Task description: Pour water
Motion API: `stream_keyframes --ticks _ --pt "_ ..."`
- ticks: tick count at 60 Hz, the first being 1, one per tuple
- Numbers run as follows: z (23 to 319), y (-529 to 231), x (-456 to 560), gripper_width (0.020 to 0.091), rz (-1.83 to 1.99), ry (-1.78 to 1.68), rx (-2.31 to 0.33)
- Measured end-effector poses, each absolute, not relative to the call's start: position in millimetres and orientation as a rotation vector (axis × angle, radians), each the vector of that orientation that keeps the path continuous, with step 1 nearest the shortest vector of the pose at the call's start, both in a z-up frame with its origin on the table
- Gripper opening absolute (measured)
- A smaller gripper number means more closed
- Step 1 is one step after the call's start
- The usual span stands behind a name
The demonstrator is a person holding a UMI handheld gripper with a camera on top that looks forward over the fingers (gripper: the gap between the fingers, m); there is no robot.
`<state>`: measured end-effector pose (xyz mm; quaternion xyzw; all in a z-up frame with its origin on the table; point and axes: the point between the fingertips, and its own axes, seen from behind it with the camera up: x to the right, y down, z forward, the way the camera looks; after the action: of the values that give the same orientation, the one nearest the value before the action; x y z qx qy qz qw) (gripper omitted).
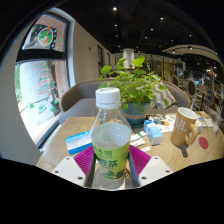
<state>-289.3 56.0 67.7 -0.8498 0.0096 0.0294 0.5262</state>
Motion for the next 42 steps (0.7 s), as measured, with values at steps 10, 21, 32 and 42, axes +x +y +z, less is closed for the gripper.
stream_keyframes --ticks 10,21,32,42 --pt "68.9 58.9 -288.8 0.0478 0.064 -0.008 -2.009" --pt "73.8 53.4 -290.6 0.0402 0.078 -0.043 -2.005" --pt "113.6 50.7 -290.6 0.0401 0.203 0.023 -1.969" --pt "178.1 63.2 -284.9 0.0401 0.557 0.266 -1.882"
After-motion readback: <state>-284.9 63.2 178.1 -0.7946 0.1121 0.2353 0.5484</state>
